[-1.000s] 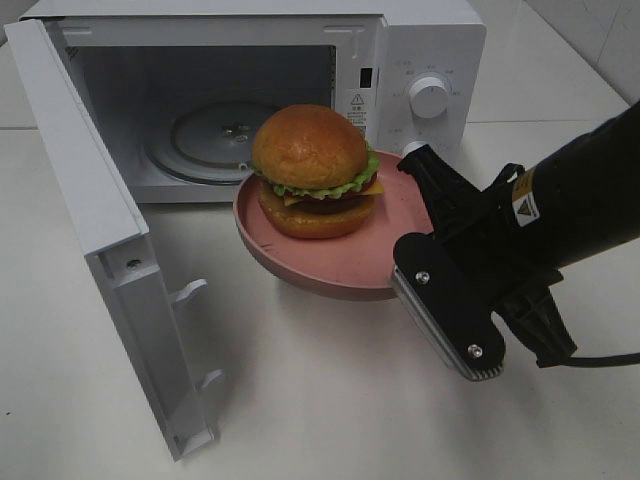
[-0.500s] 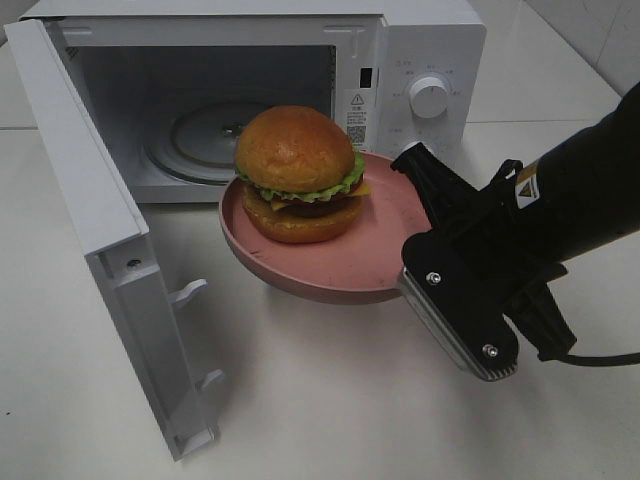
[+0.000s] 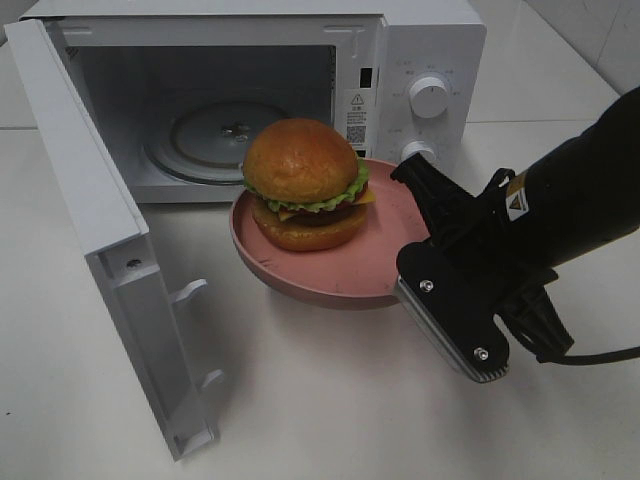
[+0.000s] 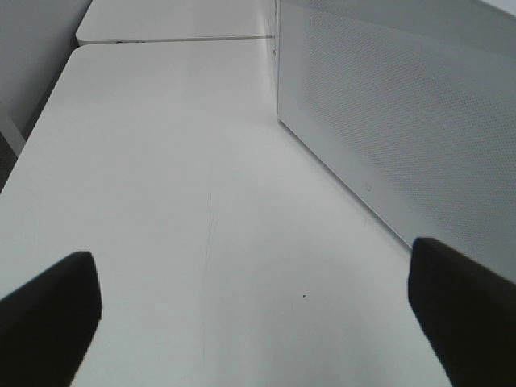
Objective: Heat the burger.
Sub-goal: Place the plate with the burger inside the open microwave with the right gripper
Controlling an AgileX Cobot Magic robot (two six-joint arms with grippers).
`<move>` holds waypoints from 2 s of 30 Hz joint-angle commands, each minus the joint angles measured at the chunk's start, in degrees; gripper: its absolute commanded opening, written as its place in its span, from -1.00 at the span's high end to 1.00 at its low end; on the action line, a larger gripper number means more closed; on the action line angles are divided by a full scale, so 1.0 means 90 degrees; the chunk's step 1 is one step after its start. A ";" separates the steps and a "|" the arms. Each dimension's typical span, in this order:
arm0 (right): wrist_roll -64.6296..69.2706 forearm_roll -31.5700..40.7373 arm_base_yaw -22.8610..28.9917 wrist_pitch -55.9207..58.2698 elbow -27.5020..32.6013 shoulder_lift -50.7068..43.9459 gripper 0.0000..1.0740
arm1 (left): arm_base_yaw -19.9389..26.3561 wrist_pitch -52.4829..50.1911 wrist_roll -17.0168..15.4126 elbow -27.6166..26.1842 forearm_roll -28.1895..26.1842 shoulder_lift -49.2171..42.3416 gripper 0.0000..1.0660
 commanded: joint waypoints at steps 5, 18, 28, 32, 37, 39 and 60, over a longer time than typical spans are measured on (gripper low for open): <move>0.0127 0.0000 -0.0006 -0.0420 -0.0592 0.0306 1.00 | -0.0038 -0.0019 -0.0013 0.0013 -0.0045 -0.0121 -0.84; 0.0127 0.0000 -0.0006 -0.0395 -0.1515 0.1057 0.98 | -0.0038 -0.0019 -0.0013 0.0013 -0.0045 -0.0121 -0.84; 0.0127 0.0000 0.0280 -0.0414 -0.2165 0.1547 0.97 | -0.0038 -0.0019 -0.0013 0.0013 -0.0045 -0.0121 -0.84; 0.0127 0.0000 0.0286 -0.0420 -0.2362 0.1725 0.97 | -0.0038 -0.0019 -0.0013 0.0013 -0.0045 -0.0121 -0.84; 0.0318 0.0000 0.0286 -0.0401 -0.2769 0.2037 0.97 | -0.0038 -0.0019 -0.0013 0.0013 -0.0045 -0.0121 -0.84; 0.0376 0.0000 0.0286 -0.0395 -0.2897 0.2158 0.97 | -0.0038 -0.0019 -0.0013 0.0013 -0.0045 -0.0121 -0.84; 0.2394 -0.1331 0.0286 0.0357 -0.4864 0.3540 0.94 | -0.0038 -0.0019 -0.0013 0.0013 -0.0045 -0.0121 -0.84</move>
